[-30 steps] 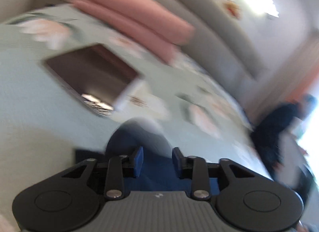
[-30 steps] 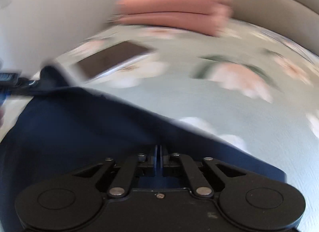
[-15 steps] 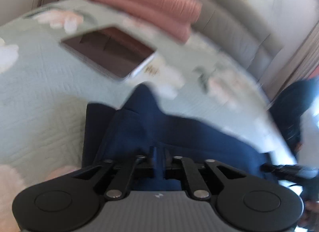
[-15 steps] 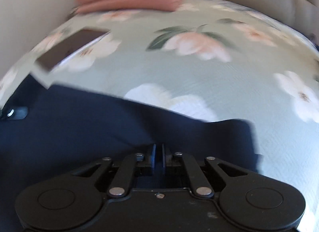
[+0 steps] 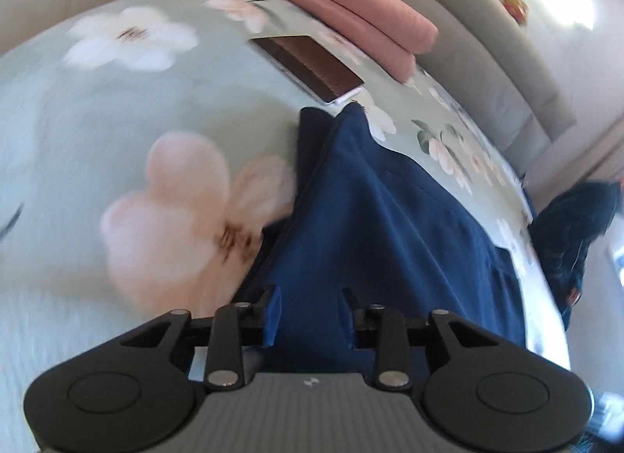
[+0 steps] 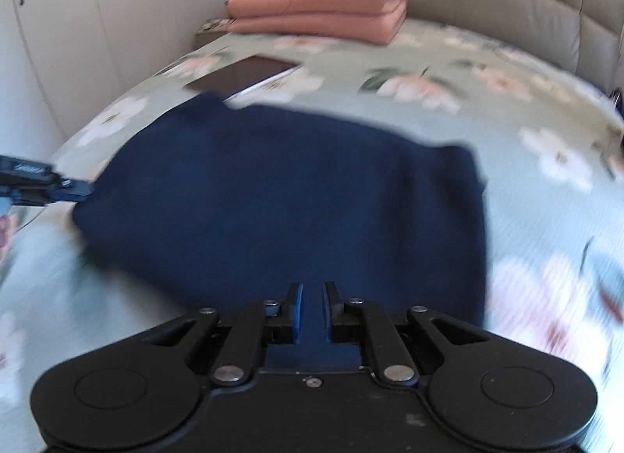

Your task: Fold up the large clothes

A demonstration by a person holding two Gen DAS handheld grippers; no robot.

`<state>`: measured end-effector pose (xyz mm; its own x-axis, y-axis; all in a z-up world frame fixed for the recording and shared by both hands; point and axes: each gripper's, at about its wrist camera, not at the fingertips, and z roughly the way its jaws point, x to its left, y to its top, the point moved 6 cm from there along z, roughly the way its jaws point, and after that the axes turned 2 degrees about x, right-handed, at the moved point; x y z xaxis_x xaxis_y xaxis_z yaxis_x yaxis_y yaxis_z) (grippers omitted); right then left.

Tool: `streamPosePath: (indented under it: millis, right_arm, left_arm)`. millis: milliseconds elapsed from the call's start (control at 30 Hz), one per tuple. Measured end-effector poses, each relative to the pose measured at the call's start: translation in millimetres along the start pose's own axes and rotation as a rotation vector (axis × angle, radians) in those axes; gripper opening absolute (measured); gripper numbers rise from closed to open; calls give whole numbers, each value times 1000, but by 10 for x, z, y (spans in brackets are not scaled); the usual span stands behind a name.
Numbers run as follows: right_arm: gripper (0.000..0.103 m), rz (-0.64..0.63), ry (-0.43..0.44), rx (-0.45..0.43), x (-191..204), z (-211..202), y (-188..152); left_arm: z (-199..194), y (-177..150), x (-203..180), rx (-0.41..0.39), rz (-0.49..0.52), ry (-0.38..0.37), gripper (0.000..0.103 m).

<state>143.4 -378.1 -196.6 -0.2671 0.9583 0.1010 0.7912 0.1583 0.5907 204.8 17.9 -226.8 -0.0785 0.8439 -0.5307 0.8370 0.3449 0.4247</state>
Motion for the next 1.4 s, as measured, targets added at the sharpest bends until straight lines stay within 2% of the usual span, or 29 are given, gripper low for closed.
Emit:
streamPosePath:
  millis: [100,167,233,333,400,467,667,900,933,967,1000,1033,1100,1200,1300,1400]
  right_arm:
    - [9,-2,18,33,363,-39,-212]
    - [9,18,12,8,506,32,-207]
    - [9,77,13,-44,551,135,-110]
    - [9,162,-30,-138,545,290,81]
    - [9,241,-9,-156,518,390,170]
    - [9,276,-3,-163,512,484,242]
    - [9,229,-20,-150,599,623,326]
    - [9,279,-4,-98,575,839,162]
    - [9,299,7,-91,556,891,129]
    - [9,316,17,-87,537,931,104]
    - [9,327,28,-90,514,976,77]
    - [9,330,41,-99,502,1006,57]
    - [9,322,71,-138,481,1034,-5]
    - [8,331,106,-171,425,1050,-96]
    - [8,399,141,-167,341,1068,-111]
    - [7,457,172,-180,255,1052,-164]
  left_arm:
    - [-242,-201,102,-46,-58,10,52]
    - [-296,-303,121,-60,-106,6,69]
    - [-249,-362,99,-64,-163,-13,78]
    - [-180,-468,111,-90,-257,-64,78]
    - [-104,-526,99,-96,-299,-100,78]
    - [-11,-537,88,-110,-319,-96,77]
    - [180,-509,122,-167,-400,-97,77]
    - [489,-345,113,-233,-380,-74,79]
    - [525,-314,67,-241,-356,-65,73]
    - [561,-289,28,-243,-330,-60,48]
    - [615,-257,-12,-238,-305,-62,29]
    - [662,-225,-41,-233,-301,-66,20]
    - [645,-169,-161,-264,-286,-74,15]
    - [459,-88,-662,-318,-99,-75,12]
    - [335,-95,-1294,-326,107,-150,12]
    - [324,-250,-1917,-281,280,-274,11]
